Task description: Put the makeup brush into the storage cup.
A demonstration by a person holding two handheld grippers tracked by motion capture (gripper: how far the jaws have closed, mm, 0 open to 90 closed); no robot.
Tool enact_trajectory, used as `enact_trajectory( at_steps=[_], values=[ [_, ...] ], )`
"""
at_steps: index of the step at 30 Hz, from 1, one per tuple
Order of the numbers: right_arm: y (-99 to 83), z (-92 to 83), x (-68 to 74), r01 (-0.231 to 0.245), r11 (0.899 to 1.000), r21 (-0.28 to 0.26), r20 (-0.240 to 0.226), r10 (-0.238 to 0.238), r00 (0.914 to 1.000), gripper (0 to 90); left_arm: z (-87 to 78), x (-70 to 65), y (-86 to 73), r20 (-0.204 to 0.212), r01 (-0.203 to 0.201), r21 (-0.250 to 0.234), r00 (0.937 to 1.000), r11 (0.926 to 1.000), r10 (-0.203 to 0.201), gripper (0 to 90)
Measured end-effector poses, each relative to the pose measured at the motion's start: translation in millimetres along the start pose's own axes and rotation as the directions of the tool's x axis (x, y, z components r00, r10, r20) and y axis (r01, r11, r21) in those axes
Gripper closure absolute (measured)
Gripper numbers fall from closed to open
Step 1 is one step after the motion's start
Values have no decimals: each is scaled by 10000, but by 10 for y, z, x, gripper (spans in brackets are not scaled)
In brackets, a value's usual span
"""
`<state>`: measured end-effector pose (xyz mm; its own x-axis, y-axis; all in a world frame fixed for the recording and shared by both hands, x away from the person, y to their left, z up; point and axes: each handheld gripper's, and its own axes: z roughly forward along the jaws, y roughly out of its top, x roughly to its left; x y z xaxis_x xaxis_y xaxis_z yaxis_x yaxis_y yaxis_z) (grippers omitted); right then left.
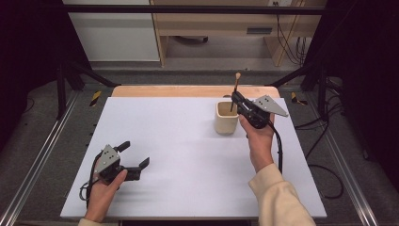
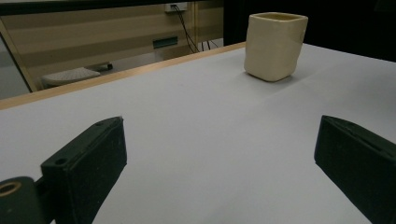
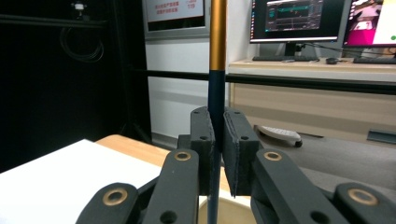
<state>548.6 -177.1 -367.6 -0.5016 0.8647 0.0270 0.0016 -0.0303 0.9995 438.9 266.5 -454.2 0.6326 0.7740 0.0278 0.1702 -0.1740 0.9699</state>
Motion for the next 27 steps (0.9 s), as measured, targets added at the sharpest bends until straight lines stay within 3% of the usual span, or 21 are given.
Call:
enact_trajectory(
  at_steps=[6, 17, 20, 27],
  values=[
    [9, 38, -28, -171, 9999, -29, 212, 171, 9996, 832, 8, 3, -4, 1, 12, -3, 10000, 10000, -12, 17],
    [-52, 106, -51, -13, 10000, -86, 410, 16, 9992, 833, 5, -1, -1, 41, -19, -56, 10000, 10000, 19, 18],
    [-70, 134, -36, -177, 9998, -122, 395, 182, 9991, 833, -3, 4, -1, -121, -284, -115, 9995, 9995, 283, 10],
    [-127, 170, -44, -233, 9995, -209, 499, 243, 9985, 833, -9, 22, -4, -182, 19, -160, 9998, 9999, -21, 6]
  ],
)
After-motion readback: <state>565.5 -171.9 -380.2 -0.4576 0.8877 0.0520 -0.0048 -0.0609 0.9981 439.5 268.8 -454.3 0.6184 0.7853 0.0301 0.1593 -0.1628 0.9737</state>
